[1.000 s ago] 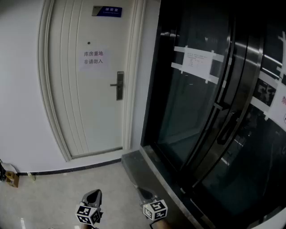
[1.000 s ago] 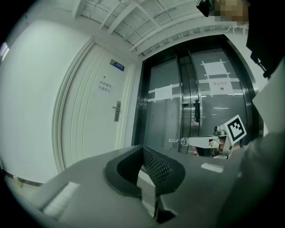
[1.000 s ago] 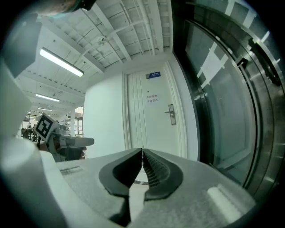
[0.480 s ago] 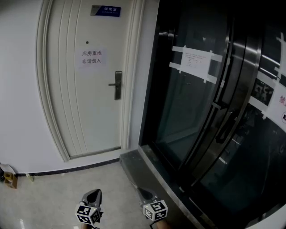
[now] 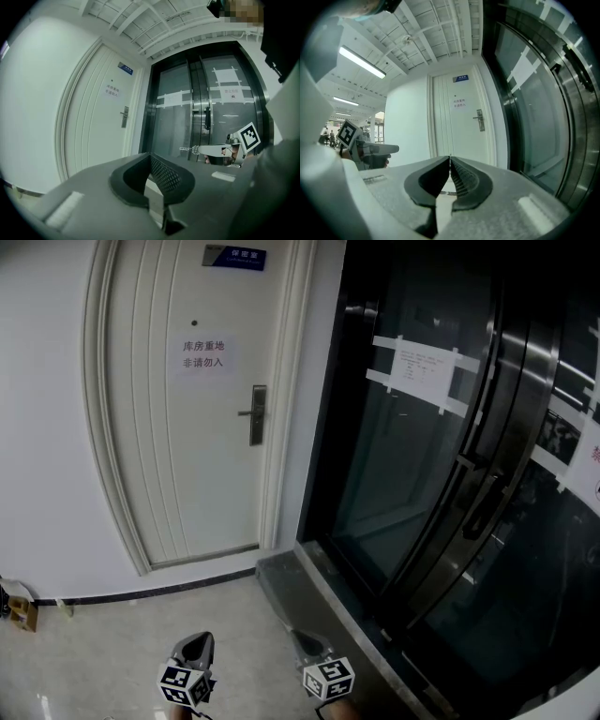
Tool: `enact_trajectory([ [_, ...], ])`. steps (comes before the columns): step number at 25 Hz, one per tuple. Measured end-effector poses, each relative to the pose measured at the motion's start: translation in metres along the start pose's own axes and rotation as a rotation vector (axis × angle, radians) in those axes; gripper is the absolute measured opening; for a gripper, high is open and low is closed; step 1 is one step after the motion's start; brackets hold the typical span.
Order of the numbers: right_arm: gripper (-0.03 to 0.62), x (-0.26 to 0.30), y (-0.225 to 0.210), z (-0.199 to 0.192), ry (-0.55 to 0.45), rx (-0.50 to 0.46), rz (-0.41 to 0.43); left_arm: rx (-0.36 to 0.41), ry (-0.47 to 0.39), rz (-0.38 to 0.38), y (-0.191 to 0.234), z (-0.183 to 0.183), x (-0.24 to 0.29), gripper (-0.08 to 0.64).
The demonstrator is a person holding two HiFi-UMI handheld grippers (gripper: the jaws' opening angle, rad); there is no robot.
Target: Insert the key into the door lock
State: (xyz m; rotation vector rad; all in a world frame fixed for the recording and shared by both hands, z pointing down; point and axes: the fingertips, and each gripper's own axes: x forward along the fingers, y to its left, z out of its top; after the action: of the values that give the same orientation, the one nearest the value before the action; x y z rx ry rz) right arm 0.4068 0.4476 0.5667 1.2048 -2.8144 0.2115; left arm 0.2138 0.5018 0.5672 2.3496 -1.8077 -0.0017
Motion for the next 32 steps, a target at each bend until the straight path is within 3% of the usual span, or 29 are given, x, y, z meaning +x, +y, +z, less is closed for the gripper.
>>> enact_trajectory([
  [7,0.01,0.021,0.025,0.002,-0.003,-0.014,0.032,0.002,-0.009,0.01,0.021,0.003,-0.009,0.002],
  [16,0.011,0.074,0.058,0.012,-0.014,-0.037,0.121,-0.018,-0.028,0.096,0.073,0.009,-0.025,0.002],
  [32,0.011,0.217,0.023,0.024,-0.006,-0.017,0.161,-0.017,-0.006,0.126,0.164,0.026,0.073,0.002],
])
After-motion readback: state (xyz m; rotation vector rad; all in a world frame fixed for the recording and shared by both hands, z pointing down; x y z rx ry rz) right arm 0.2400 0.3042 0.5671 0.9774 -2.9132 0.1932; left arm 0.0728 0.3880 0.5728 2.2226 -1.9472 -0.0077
